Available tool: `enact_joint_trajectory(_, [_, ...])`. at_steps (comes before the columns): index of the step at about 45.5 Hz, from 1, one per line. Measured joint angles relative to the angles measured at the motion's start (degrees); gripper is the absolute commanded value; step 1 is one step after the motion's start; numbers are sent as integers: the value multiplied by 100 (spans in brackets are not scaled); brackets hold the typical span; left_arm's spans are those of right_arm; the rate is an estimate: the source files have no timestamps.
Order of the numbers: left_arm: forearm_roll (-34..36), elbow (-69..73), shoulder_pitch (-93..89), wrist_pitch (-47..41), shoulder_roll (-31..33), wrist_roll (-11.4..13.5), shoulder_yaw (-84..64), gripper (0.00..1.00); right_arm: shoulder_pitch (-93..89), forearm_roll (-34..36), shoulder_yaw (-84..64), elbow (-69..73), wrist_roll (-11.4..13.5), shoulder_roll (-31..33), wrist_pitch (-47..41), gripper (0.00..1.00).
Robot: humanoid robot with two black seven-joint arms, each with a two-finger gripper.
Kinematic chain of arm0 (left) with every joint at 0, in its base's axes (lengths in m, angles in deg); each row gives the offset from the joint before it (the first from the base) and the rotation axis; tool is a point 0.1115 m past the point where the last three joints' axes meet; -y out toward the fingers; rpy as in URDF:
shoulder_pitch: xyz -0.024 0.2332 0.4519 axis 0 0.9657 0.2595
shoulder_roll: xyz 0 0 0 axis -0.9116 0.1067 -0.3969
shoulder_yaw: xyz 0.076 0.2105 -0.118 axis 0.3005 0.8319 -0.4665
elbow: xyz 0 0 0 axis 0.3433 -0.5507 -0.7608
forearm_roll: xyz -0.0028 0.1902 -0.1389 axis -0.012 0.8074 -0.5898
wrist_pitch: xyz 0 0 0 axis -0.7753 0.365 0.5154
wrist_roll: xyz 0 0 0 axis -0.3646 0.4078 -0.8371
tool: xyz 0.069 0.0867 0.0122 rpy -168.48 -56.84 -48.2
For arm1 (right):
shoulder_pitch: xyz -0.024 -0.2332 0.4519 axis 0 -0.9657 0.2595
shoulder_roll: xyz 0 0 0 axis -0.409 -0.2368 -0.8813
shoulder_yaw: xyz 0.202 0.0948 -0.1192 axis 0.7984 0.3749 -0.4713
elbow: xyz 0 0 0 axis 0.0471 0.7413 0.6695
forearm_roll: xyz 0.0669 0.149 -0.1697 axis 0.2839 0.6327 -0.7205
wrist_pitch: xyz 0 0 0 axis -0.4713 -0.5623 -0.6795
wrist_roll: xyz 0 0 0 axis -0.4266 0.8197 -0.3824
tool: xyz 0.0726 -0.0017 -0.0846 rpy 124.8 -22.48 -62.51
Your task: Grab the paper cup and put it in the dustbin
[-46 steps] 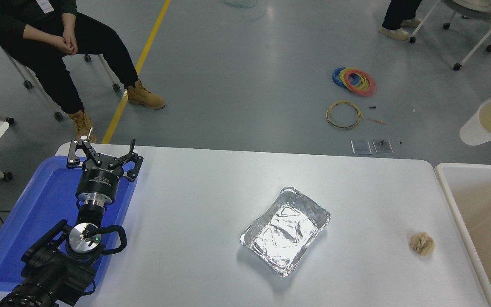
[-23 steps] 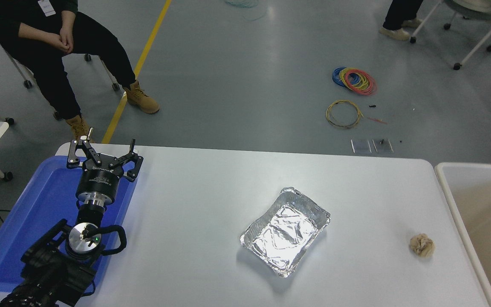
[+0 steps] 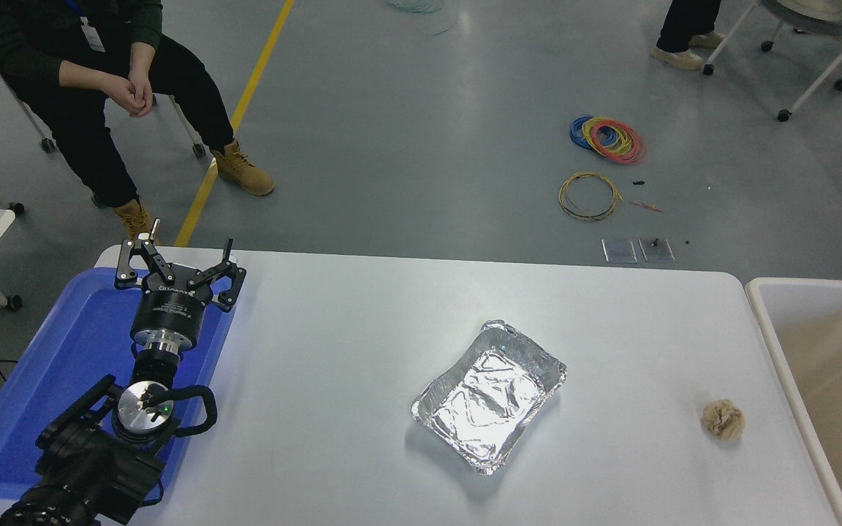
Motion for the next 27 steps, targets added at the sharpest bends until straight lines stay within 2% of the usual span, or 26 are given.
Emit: enact_joint_trajectory(27, [0,0,0,0,-2,0,0,100,-939,72,919,-84,38,-776,426,0])
